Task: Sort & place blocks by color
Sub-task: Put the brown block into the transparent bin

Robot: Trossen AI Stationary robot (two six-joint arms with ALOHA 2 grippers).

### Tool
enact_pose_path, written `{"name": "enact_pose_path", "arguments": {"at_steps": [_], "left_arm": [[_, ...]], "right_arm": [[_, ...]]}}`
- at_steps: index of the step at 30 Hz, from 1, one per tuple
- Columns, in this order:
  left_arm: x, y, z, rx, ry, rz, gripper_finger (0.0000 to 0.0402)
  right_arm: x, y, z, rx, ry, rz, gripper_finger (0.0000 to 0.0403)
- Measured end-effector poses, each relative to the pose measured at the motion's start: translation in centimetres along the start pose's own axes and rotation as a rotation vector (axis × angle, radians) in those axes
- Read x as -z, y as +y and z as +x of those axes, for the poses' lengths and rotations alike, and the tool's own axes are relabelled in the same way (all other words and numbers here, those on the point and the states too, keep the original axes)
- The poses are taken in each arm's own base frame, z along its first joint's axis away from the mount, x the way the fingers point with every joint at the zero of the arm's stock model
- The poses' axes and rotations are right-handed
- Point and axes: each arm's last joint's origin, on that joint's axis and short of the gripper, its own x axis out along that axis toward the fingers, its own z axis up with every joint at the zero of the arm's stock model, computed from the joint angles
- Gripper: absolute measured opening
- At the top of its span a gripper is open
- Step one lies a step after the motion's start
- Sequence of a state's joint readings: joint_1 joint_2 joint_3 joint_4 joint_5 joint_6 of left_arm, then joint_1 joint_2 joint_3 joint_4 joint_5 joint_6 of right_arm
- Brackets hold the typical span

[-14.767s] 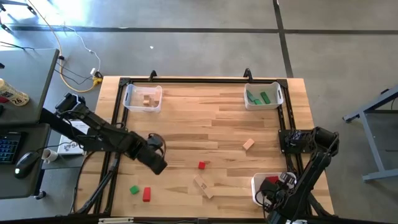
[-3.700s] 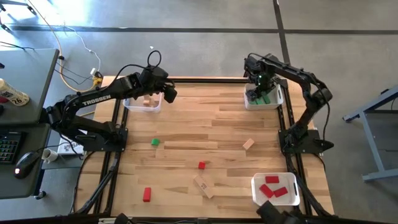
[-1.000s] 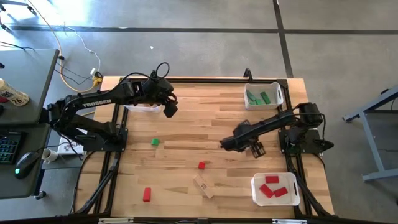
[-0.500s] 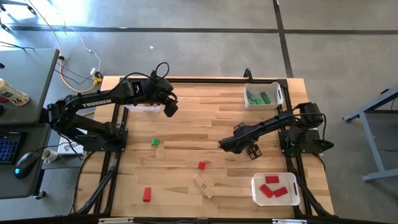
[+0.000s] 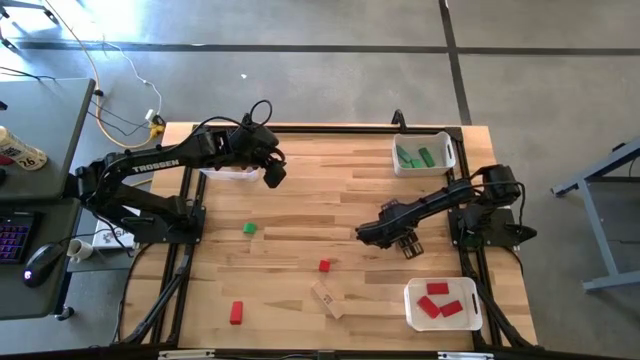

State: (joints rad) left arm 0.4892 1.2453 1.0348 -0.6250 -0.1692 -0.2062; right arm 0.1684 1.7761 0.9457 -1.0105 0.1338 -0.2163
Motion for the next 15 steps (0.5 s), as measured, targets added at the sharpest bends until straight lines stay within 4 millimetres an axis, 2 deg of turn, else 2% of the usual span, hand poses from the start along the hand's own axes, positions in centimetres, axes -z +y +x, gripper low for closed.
{"name": "enact_pose_path", "arguments": {"at_steps": [4,10,15], "left_arm": [[0.0,0.0,0.0,0.0,0.0,0.0,0.0243],[0.0,0.0,0.0,0.0,0.0,0.0,0.0243],[0.0,0.0,0.0,0.001,0.0,0.004,0.0243]], "right_arm": [[0.0,0.1,0.0,-0.033,-0.006,0.048,0.0092],[-0.2,0.1,-0.3,-0.057,-0.011,0.136,0.0092],[-1.1,0.0,-1.5,-0.11,-0.081,0.201,0.0092]]}}
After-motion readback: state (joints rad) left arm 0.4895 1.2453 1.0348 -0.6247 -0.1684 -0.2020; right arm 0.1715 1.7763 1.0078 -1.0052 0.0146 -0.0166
